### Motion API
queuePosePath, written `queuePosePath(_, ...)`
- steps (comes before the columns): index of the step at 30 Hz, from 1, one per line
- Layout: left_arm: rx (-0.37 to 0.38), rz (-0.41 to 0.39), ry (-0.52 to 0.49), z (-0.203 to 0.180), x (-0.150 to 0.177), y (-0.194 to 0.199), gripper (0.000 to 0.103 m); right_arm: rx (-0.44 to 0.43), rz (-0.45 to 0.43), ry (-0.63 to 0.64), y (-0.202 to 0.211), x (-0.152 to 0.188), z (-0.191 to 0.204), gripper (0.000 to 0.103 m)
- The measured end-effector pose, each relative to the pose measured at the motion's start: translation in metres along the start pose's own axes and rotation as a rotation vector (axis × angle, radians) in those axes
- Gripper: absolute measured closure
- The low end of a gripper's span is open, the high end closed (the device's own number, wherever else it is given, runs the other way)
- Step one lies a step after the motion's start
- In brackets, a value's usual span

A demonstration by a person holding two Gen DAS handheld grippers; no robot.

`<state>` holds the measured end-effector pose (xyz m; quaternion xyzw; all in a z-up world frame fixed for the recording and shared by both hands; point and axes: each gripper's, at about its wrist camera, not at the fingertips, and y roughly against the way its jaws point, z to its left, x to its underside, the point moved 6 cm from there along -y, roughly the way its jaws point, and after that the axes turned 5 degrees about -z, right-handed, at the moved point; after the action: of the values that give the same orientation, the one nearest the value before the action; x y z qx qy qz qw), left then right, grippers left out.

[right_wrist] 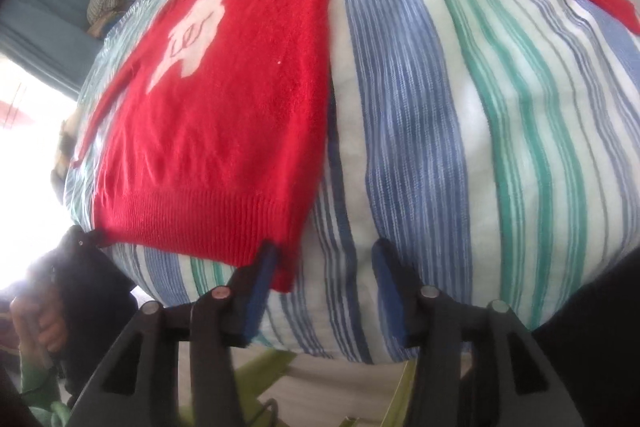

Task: Fold small clothes
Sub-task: 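Grasp the hem with the left gripper while the right gripper grasps the hem, pull, release, then grasp a sleeve cuff with the right gripper and fold it across the sweater body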

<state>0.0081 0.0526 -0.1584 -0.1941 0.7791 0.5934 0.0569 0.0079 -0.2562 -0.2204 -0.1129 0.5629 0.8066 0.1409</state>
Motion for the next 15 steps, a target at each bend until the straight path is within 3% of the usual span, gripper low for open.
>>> queuePosePath(7, 0.221, -0.214, 0.034, -0.057, -0.068, 0.095, 0.027, 0.099, -0.157, -0.011, 0.044, -0.033, -0.032, 0.054)
queuePosePath(11, 0.342, -0.388, 0.046, -0.084, -0.102, 0.144, 0.003, 0.119, -0.254, -0.03, 0.064, -0.062, -0.048, 0.054)
queuePosePath(13, 0.332, -0.465, 0.058, -0.088, -0.112, 0.15, 0.001, 0.107, -0.303, -0.035, 0.07, -0.075, -0.054, 0.054)
queuePosePath(15, 0.289, -0.483, 0.08, -0.086, -0.116, 0.135, 0.001, 0.048, -0.339, -0.078, 0.071, -0.089, -0.067, 0.053)
